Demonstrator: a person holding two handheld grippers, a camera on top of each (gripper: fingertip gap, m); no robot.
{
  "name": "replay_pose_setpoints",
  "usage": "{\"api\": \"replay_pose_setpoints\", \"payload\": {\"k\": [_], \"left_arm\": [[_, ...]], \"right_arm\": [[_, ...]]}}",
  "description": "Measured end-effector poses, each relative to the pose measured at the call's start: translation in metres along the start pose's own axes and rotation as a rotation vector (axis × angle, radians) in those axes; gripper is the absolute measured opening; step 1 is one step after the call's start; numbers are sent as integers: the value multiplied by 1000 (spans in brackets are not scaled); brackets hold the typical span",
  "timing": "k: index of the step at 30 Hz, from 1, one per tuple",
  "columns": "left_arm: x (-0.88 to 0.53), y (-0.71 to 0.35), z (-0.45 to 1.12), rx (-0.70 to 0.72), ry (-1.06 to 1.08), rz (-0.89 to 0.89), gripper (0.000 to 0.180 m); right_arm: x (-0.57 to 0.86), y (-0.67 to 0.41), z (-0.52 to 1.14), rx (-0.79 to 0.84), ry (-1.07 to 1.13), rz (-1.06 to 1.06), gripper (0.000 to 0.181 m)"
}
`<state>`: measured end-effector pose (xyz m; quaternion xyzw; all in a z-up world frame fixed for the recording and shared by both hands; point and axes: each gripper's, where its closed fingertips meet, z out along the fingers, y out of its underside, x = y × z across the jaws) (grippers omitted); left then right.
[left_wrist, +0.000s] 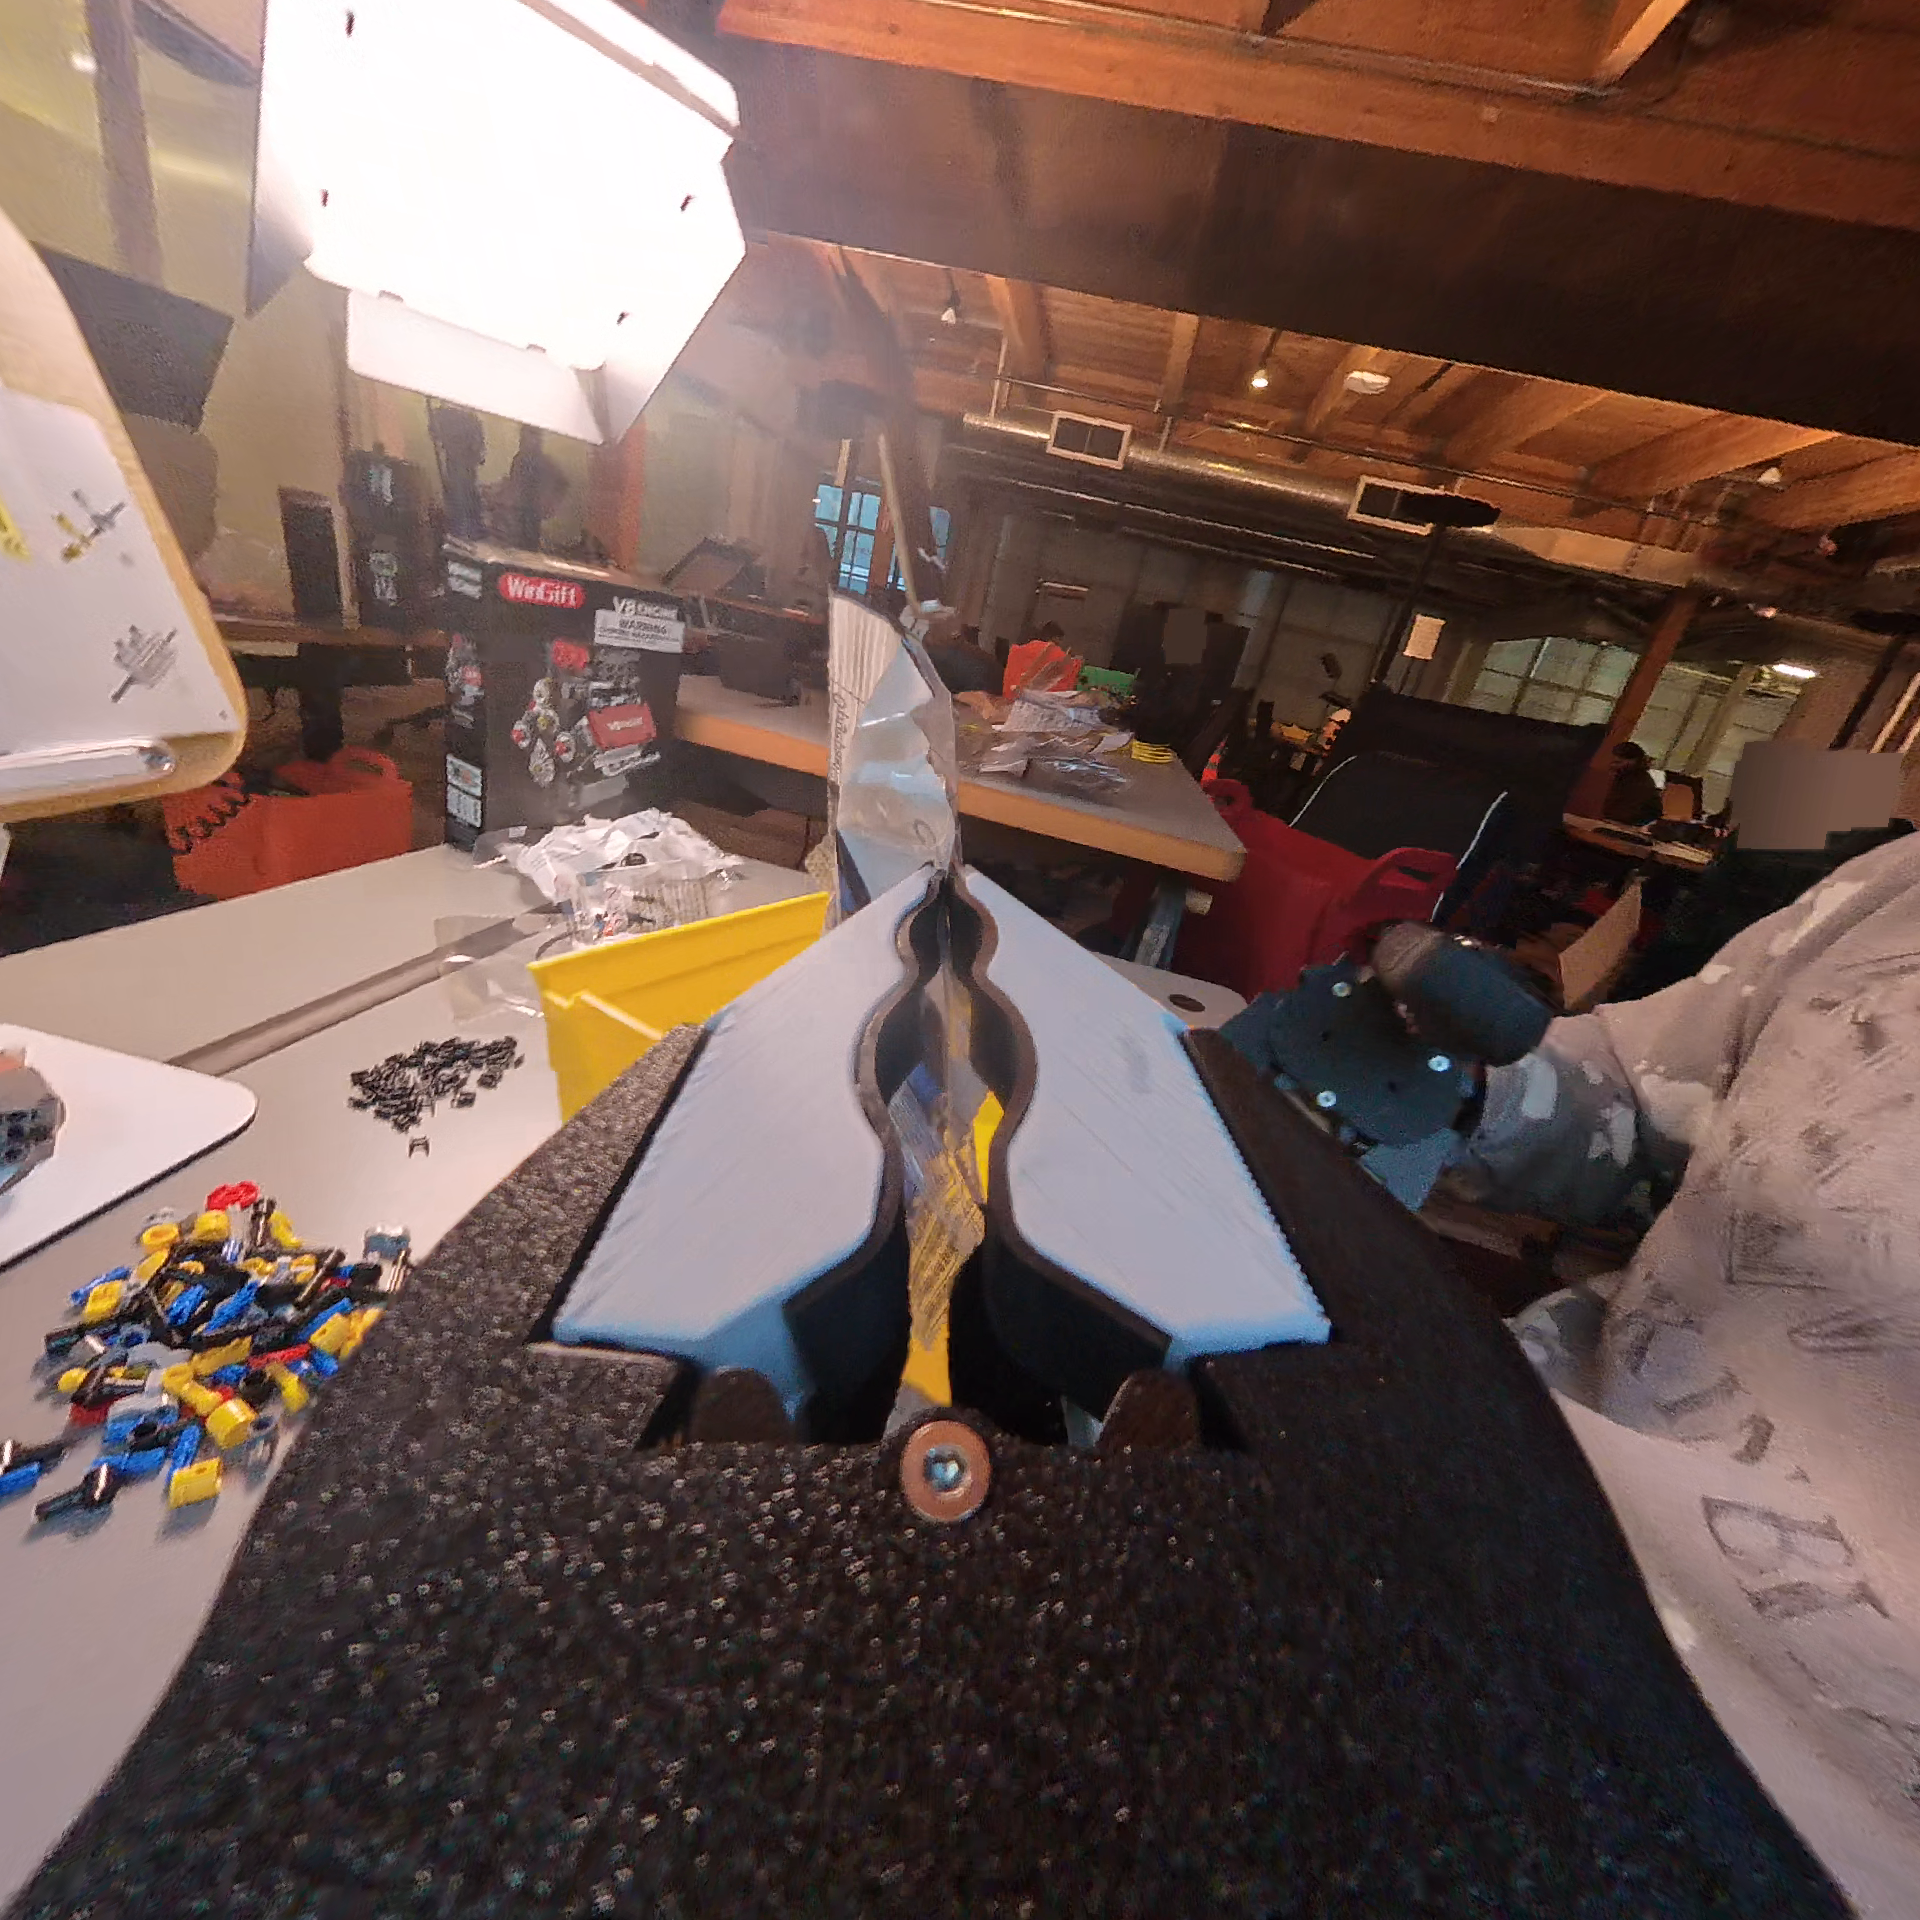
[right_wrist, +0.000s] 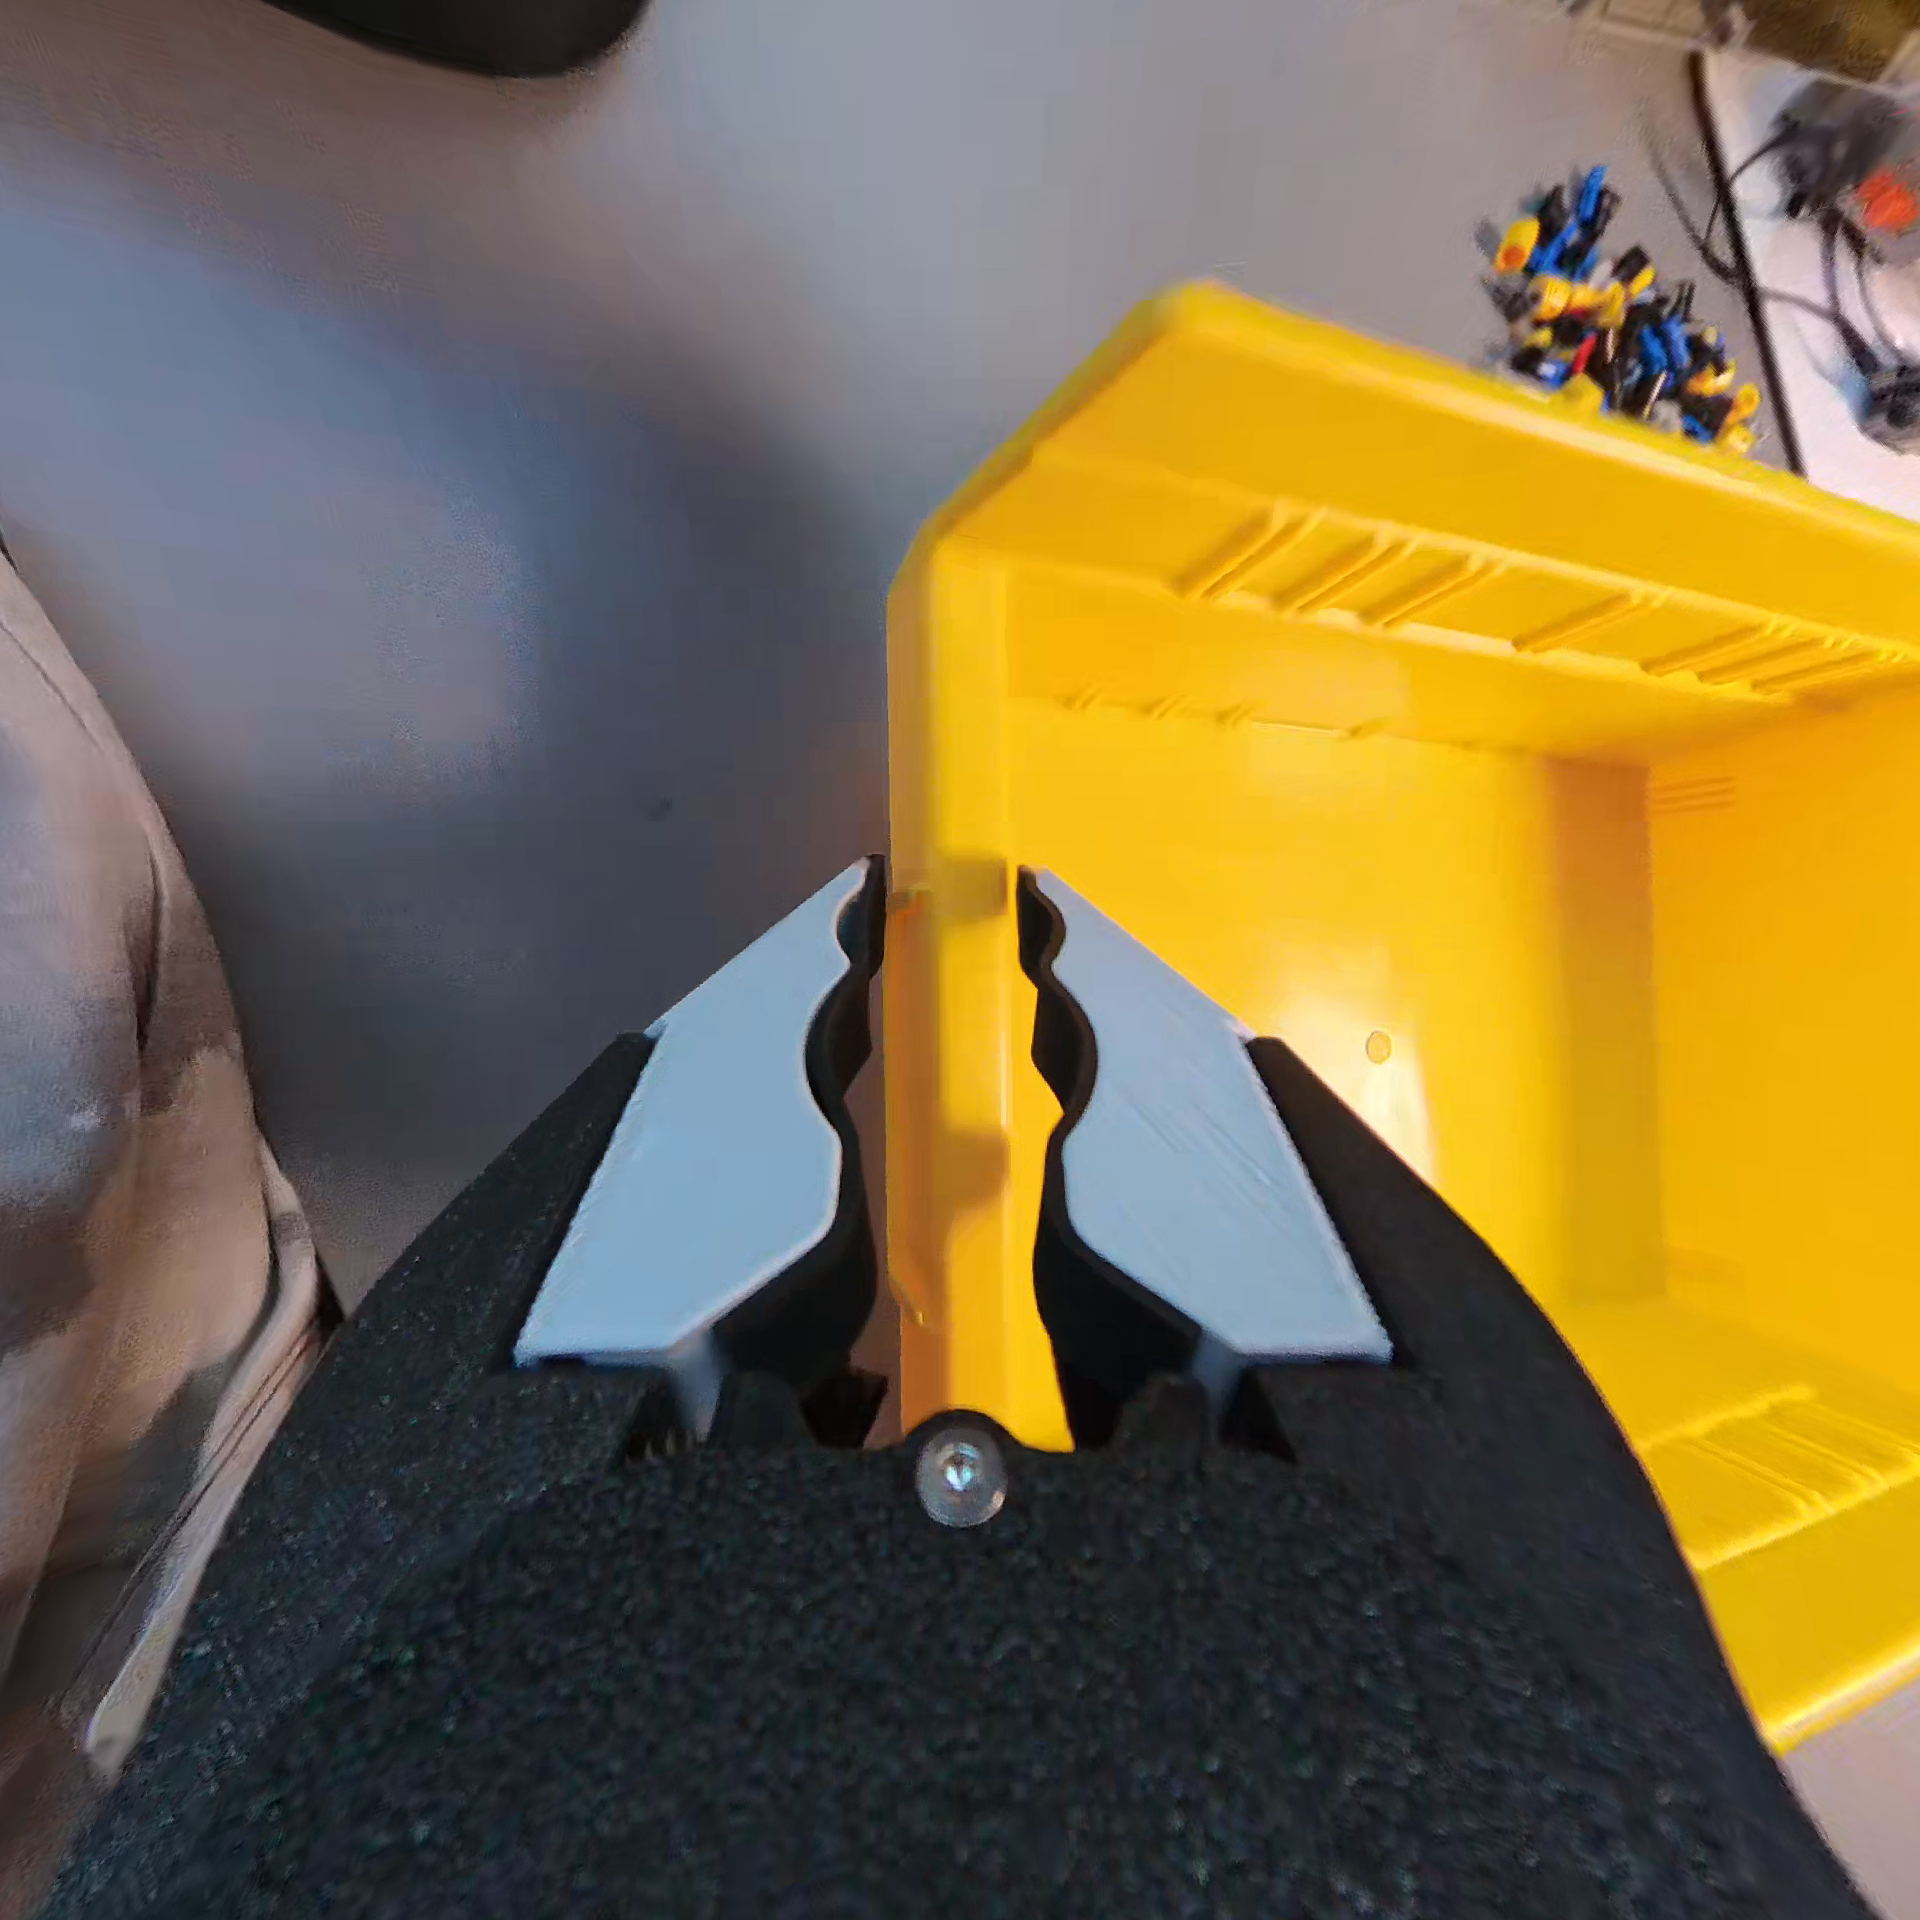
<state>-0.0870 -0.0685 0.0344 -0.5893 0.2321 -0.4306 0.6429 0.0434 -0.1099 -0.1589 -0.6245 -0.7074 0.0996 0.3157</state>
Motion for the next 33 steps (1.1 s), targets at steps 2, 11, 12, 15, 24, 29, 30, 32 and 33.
{"api": "replay_pose_setpoints", "payload": {"k": [2,11,12,15,24,29,30,32,33], "left_arm": [[17,-9,3,-15,38,12,0],[74,0,47,-135,387,-285,0],[77,4,54,-142,423,-338,0],[80,21,73,-168,493,-491,0],[68,45,107,-243,540,-672,0],[72,46,119,-281,558,-700,0],[73,47,121,-289,560,-704,0],[75,47,122,-306,574,-714,0],[76,48,122,-314,578,-720,0]], "right_arm": [[-4,-11,-3,84,-52,47,51],[68,-29,-117,484,200,-62,55],[67,-29,-121,509,210,-82,55],[59,-30,-135,564,393,-339,53],[72,13,-131,289,697,-927,62],[85,15,-126,222,700,-1171,57],[85,17,-122,205,680,-1218,57],[87,22,-114,168,638,-1292,58],[89,24,-111,147,622,-1321,58]]}}
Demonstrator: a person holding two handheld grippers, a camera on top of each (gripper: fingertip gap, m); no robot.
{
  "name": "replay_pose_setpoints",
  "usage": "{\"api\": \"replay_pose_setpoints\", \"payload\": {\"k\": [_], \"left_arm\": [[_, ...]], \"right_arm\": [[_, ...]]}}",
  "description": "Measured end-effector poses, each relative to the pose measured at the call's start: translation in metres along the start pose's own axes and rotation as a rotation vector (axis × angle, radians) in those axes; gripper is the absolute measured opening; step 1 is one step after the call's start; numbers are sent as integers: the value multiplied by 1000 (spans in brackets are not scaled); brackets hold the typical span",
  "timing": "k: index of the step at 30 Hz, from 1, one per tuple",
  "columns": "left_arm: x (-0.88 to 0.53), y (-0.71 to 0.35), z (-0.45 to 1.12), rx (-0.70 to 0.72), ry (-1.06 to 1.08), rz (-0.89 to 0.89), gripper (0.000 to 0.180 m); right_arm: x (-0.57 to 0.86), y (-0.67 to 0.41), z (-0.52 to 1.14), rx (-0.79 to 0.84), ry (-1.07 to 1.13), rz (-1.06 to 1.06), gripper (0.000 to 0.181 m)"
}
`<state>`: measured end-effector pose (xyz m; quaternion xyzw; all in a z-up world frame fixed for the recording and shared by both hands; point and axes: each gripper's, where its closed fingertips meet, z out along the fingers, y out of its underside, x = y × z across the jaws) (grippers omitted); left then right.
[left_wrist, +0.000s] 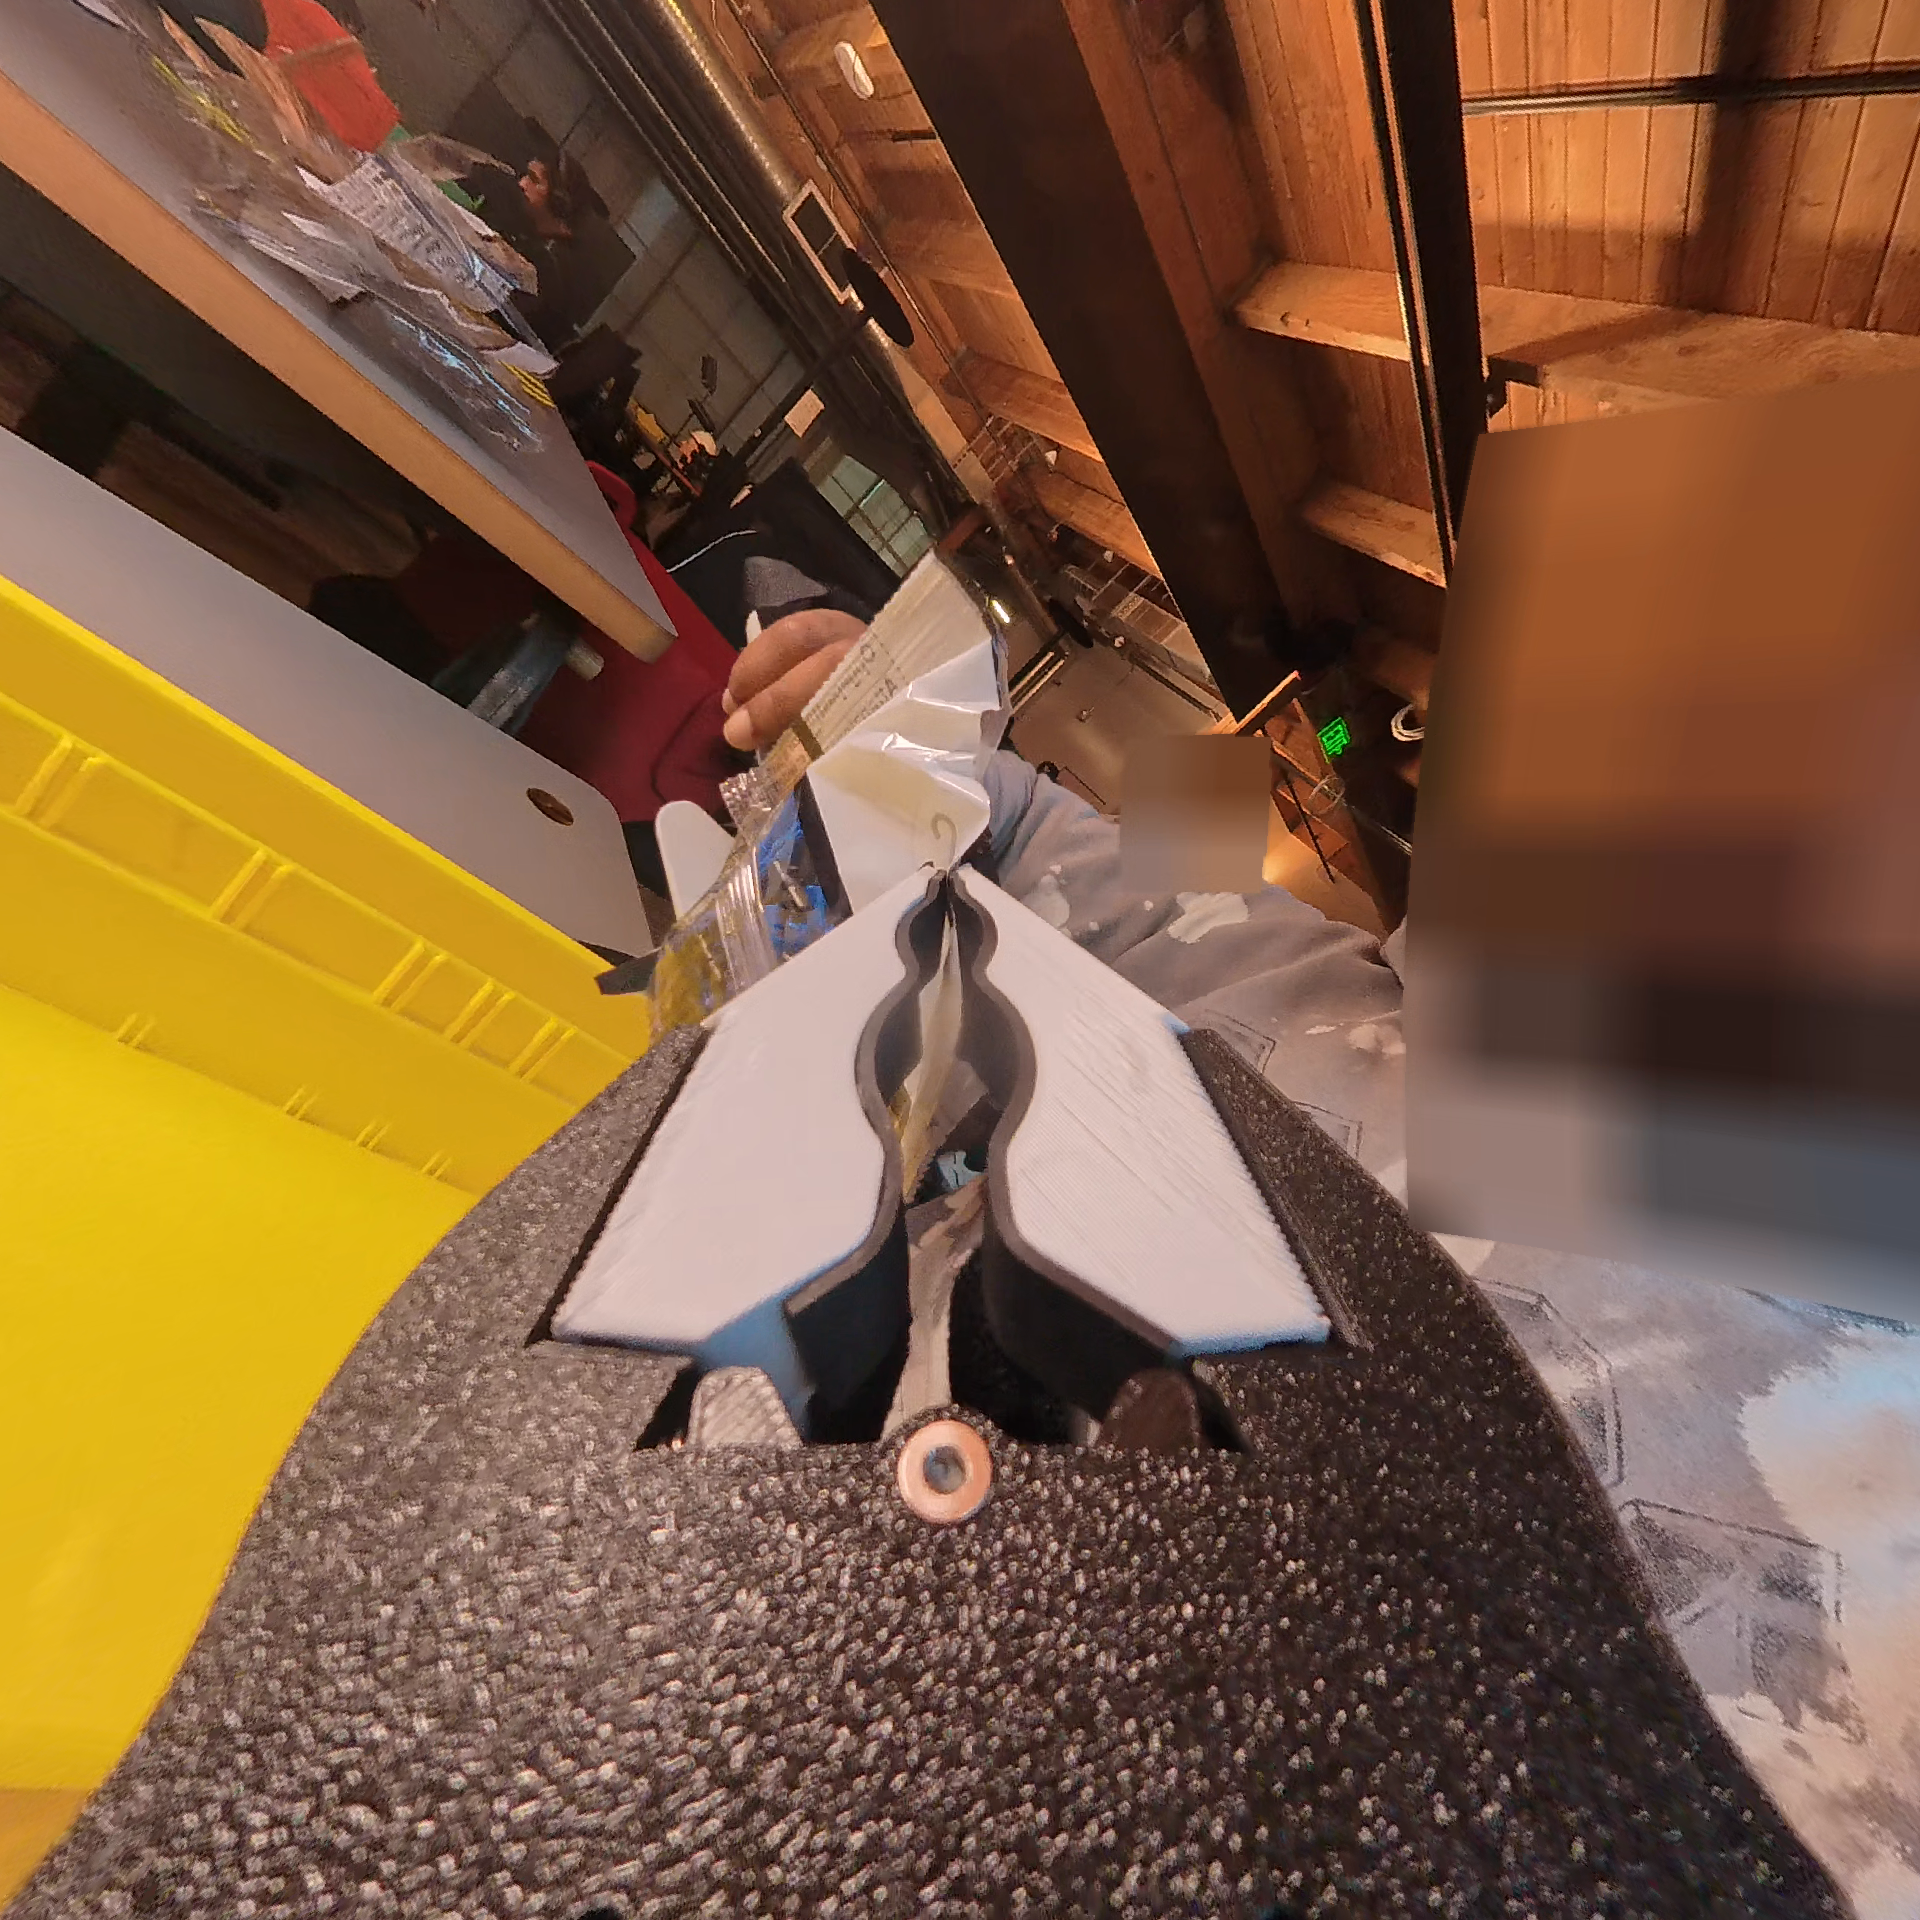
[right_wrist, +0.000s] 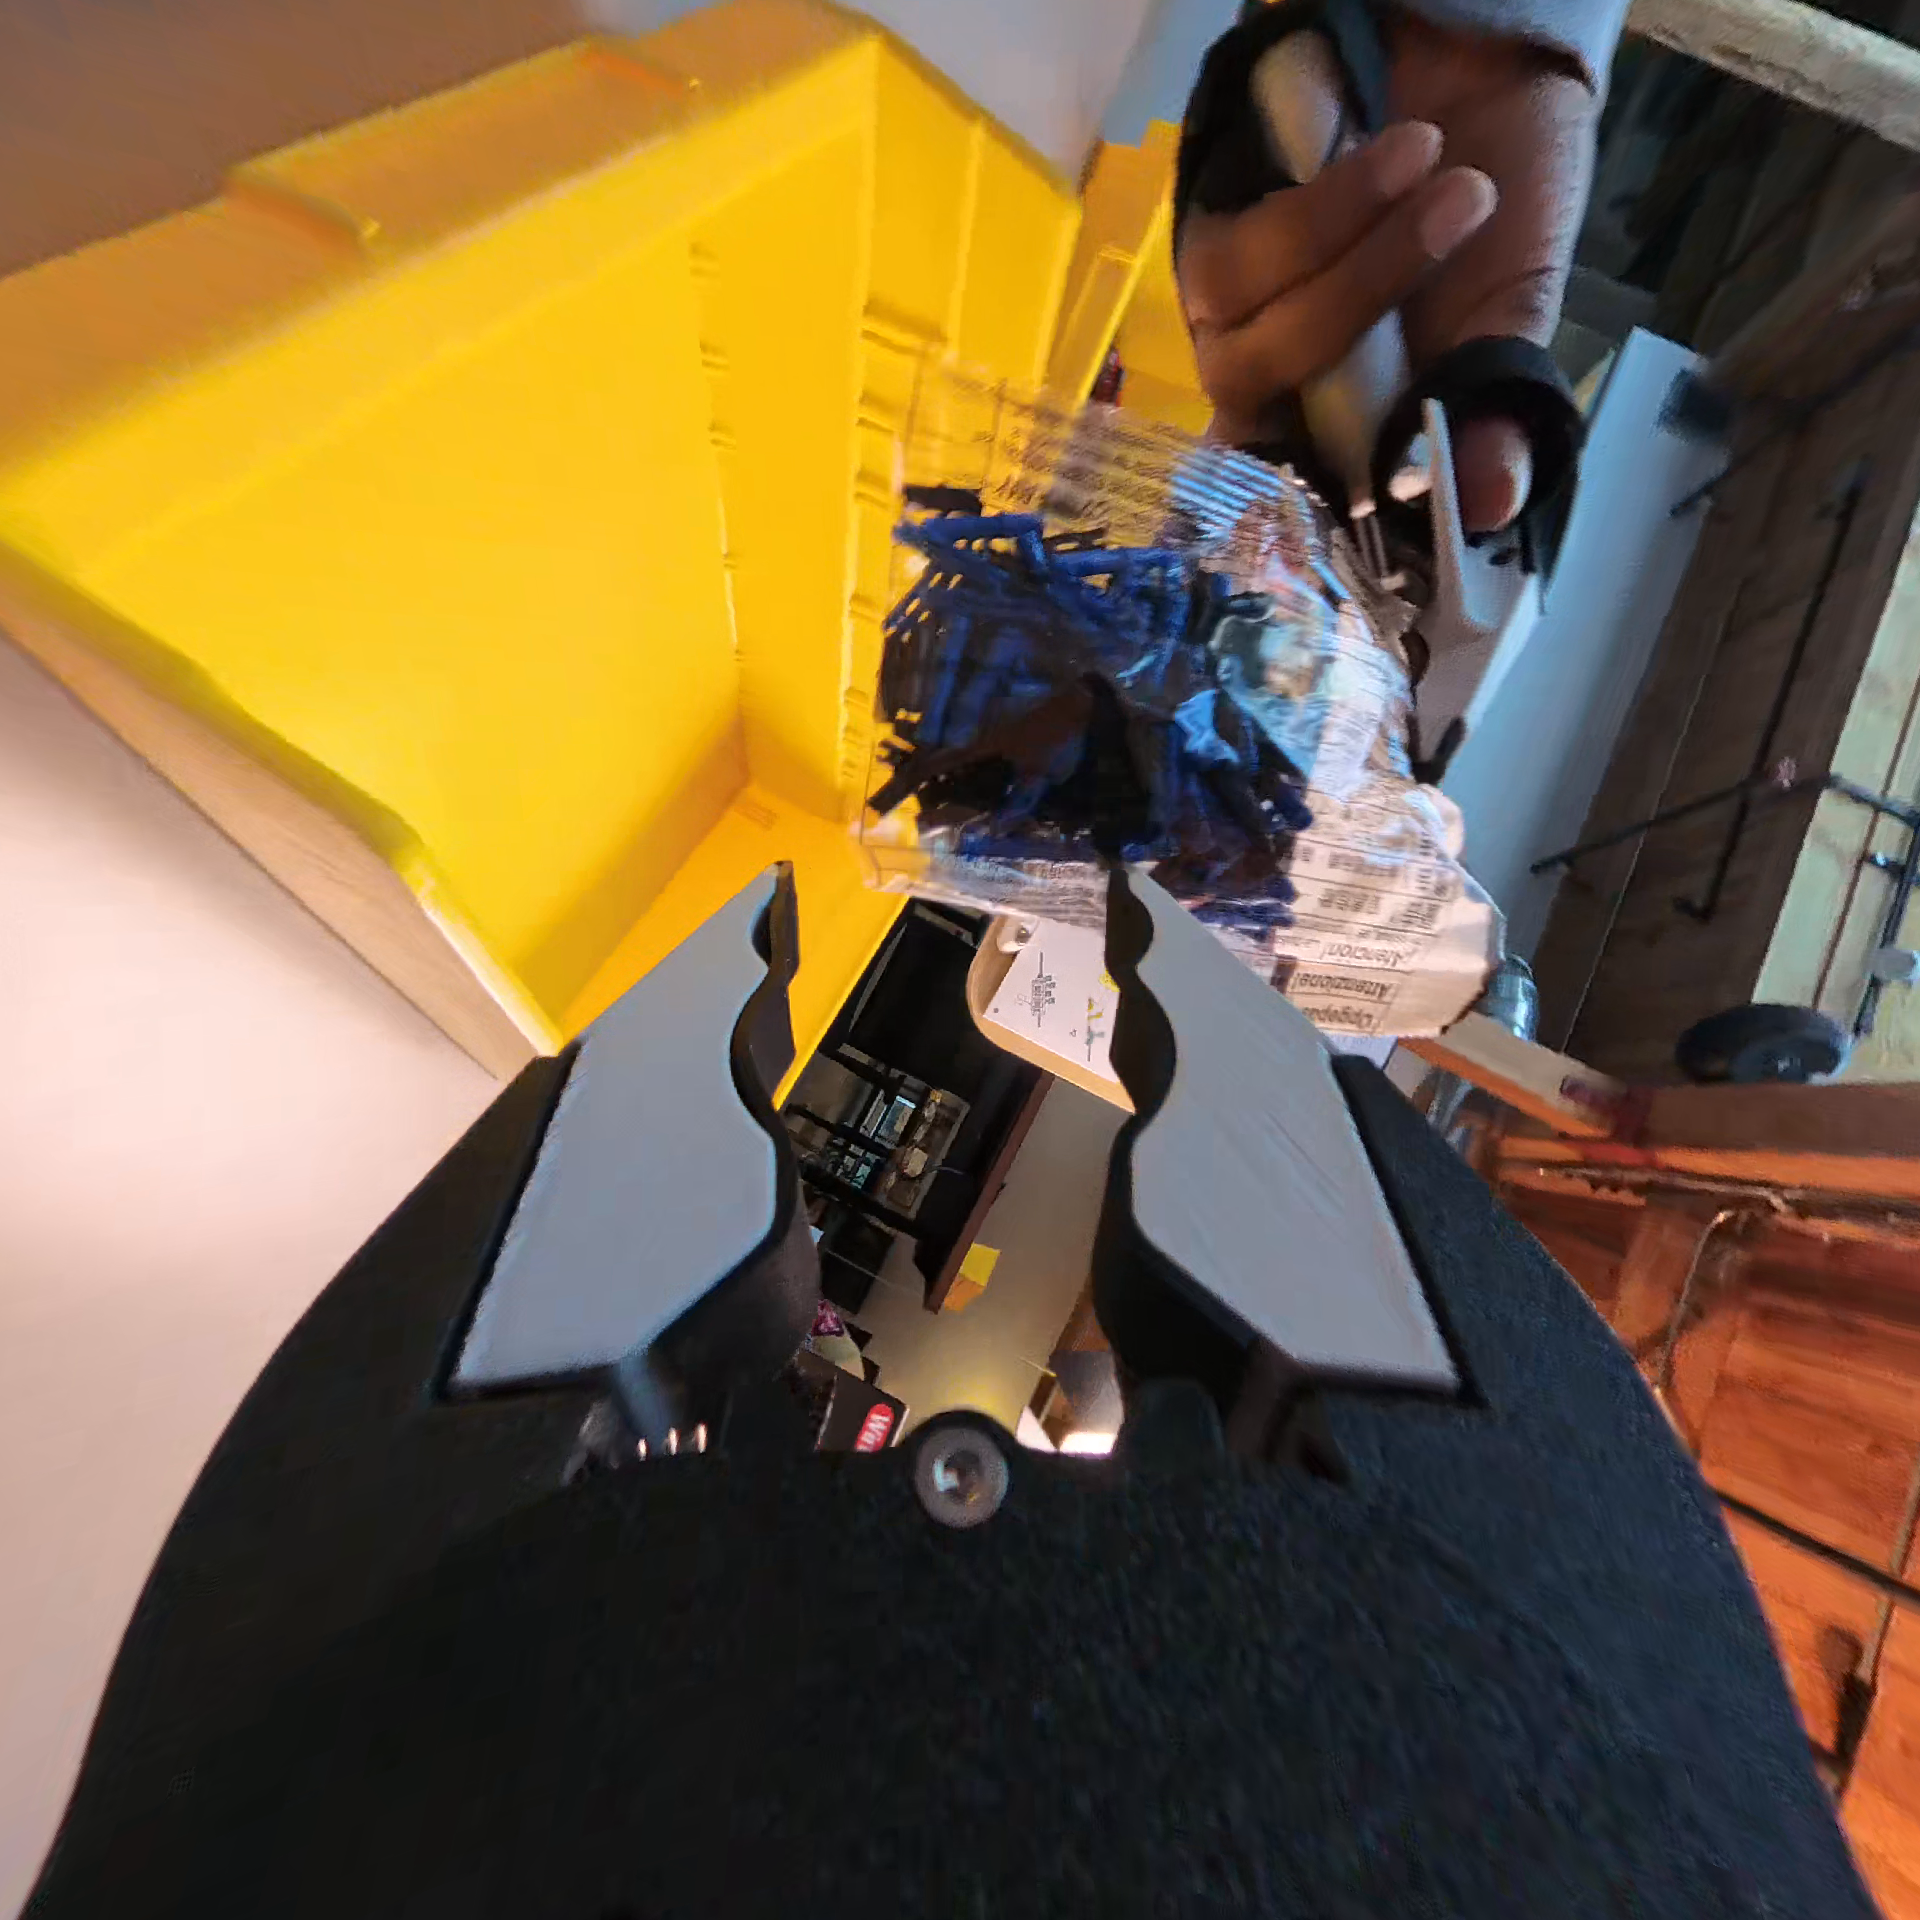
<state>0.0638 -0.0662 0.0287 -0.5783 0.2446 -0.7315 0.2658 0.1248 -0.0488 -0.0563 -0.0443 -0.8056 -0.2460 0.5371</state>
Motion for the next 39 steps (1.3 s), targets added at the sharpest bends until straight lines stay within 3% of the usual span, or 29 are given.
{"api": "replay_pose_setpoints", "payload": {"k": [5,10,14,19,26,33,39], "left_arm": [[0,-2,-1,-16,-8,-16,0],[6,-13,-7,14,21,-12,0],[-10,-18,-17,-1,-80,4,0],[-68,-5,-38,-139,-408,100,0],[-108,2,-52,-334,-709,338,21],[-64,18,-36,-386,-583,664,23],[-58,61,-29,-510,-599,686,24]], "right_arm": [[1,-2,3,42,-20,-99,48],[2,-7,6,34,-23,-107,1],[5,-13,-1,40,-60,71,0],[-7,-35,-9,70,-133,368,0],[-20,-43,-11,73,-165,729,0],[-19,-28,-10,111,-156,990,0],[-17,-18,-7,131,-151,1088,0]]}}
